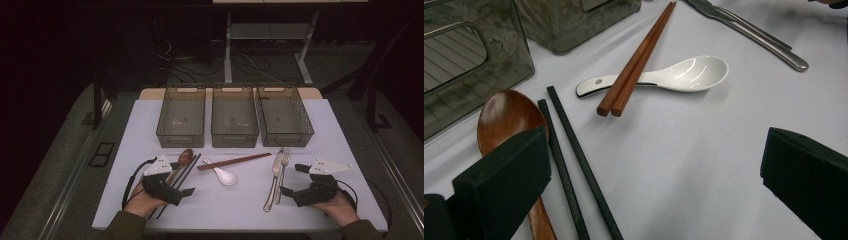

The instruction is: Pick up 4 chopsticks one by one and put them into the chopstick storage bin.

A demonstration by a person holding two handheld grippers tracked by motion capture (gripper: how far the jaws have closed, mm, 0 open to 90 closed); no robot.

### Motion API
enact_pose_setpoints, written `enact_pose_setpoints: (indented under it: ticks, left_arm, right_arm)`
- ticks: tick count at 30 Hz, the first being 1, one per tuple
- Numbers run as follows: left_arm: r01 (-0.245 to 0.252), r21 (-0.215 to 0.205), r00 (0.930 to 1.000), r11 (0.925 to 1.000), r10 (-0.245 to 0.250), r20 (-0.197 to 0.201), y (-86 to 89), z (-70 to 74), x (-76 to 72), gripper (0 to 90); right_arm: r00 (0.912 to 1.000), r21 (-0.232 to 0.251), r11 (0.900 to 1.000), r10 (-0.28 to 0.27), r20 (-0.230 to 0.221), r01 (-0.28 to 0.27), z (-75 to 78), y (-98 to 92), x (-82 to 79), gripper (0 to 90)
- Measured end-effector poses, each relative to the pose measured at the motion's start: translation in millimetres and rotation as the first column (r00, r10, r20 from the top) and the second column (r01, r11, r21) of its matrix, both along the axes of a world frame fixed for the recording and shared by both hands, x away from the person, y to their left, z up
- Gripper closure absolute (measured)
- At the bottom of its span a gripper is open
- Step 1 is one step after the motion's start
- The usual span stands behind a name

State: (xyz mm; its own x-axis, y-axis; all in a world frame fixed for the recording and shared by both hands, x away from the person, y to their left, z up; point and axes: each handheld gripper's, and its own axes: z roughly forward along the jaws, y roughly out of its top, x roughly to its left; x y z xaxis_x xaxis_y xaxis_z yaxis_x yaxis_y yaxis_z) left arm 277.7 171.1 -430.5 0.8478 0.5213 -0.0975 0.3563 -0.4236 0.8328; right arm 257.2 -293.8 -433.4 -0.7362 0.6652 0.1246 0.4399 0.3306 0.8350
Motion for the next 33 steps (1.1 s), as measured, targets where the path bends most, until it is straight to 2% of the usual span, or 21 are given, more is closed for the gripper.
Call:
enact_pose_setpoints:
  ticks: [11, 15, 22, 23, 26, 32, 33]
  left_arm:
    - [-0.013, -0.006, 0.9999, 0.9999, 0.013, -0.007, 0.3, -0.6, 1.2, 0.0]
    - [-0.006, 0.005, 1.0000, 1.0000, 0.006, -0.004, 0.3, -0.7, 1.0, 0.0]
    - [0.006, -0.001, 1.0000, 1.0000, -0.006, 0.000, 0.0, -0.5, 1.1, 0.0]
    - [0.005, -0.002, 1.0000, 1.0000, -0.005, -0.002, -0.3, -0.7, 1.3, 0.0]
    - [0.006, -0.003, 1.0000, 1.0000, -0.006, -0.003, -0.1, -1.3, 2.3, 0.0]
    - [0.001, -0.012, 1.0000, 0.9999, -0.001, -0.005, -0.6, -0.9, 1.2, 0.0]
    - [0.002, -0.008, 1.0000, 1.0000, -0.002, -0.004, -0.6, -0.8, 1.1, 0.0]
  right_arm:
    - [0.9993, -0.017, 0.999, 0.036, -0.012, -0.036, 3.6, 7.8, 6.9, 1.1]
    - [0.9986, -0.020, 0.998, 0.051, -0.015, -0.052, 5.2, 10.0, 9.6, 1.1]
    - [0.9979, -0.034, 0.997, 0.062, -0.019, -0.062, 6.3, 24.2, 18.5, 1.1]
    - [0.9971, -0.043, 0.996, 0.073, -0.023, -0.073, 5.7, 30.1, 22.3, 4.9]
    - [0.9958, -0.051, 0.995, 0.088, -0.023, -0.089, 4.4, 35.5, 26.4, 5.1]
    - [0.9918, -0.076, 0.990, 0.114, -0.057, -0.118, 1.8, 45.8, 37.7, 6.7]
    - [0.9910, -0.075, 0.989, 0.120, -0.059, -0.124, 2.1, 46.9, 41.2, 15.6]
